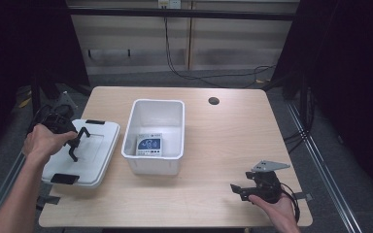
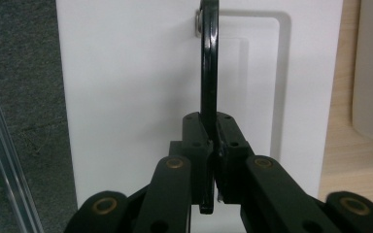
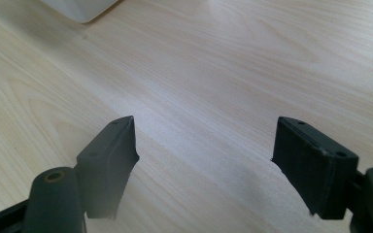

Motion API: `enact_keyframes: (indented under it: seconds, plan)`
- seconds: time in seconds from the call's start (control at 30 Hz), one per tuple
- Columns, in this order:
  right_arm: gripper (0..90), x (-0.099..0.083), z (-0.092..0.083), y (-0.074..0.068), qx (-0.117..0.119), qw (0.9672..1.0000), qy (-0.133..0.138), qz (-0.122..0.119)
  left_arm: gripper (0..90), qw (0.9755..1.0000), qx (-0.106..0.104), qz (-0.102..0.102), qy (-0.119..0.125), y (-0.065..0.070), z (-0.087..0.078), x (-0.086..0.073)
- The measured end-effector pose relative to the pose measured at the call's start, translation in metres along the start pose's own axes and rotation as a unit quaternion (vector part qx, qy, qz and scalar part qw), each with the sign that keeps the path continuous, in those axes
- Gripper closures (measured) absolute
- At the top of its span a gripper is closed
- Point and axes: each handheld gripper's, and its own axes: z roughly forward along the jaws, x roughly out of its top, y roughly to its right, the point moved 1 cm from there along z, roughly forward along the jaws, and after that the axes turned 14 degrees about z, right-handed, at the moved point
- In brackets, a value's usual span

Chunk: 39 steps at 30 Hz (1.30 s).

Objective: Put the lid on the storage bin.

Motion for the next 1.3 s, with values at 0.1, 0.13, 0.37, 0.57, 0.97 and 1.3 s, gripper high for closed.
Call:
enact_keyframes:
  seconds: [0.1, 0.13, 0.37, 0.57, 0.97, 1.3]
  plan:
    - [23.2, 0.000, 0.000, 0.000, 0.000, 1.0000, 0.000, 0.000, 85.1, 1.0000, 0.001, 0.002, 0.005, -0.001, -0.005, 0.000]
    - [23.2, 0.000, 0.000, 0.000, 0.000, 1.0000, -0.001, 0.001, 85.1, 1.0000, 0.001, 0.003, 0.008, -0.001, -0.006, 0.000]
    - [23.1, 0.000, 0.000, 0.001, 0.001, 1.0000, 0.000, -0.001, 85.2, 0.9997, -0.004, 0.014, 0.018, -0.001, -0.021, 0.000]
    - [22.8, 0.000, 0.000, 0.000, 0.002, 1.0000, 0.000, -0.003, 85.2, 0.9993, -0.006, 0.022, 0.031, -0.001, -0.033, -0.002]
    - [22.5, 0.000, 0.000, 0.001, 0.002, 1.0000, 0.000, -0.003, 85.1, 0.9984, -0.007, 0.024, 0.050, 0.001, -0.061, 0.000]
    - [22.4, 0.000, 0.001, 0.000, 0.002, 1.0000, -0.001, -0.004, 85.2, 0.9978, -0.006, 0.021, 0.062, 0.011, -0.083, 0.007]
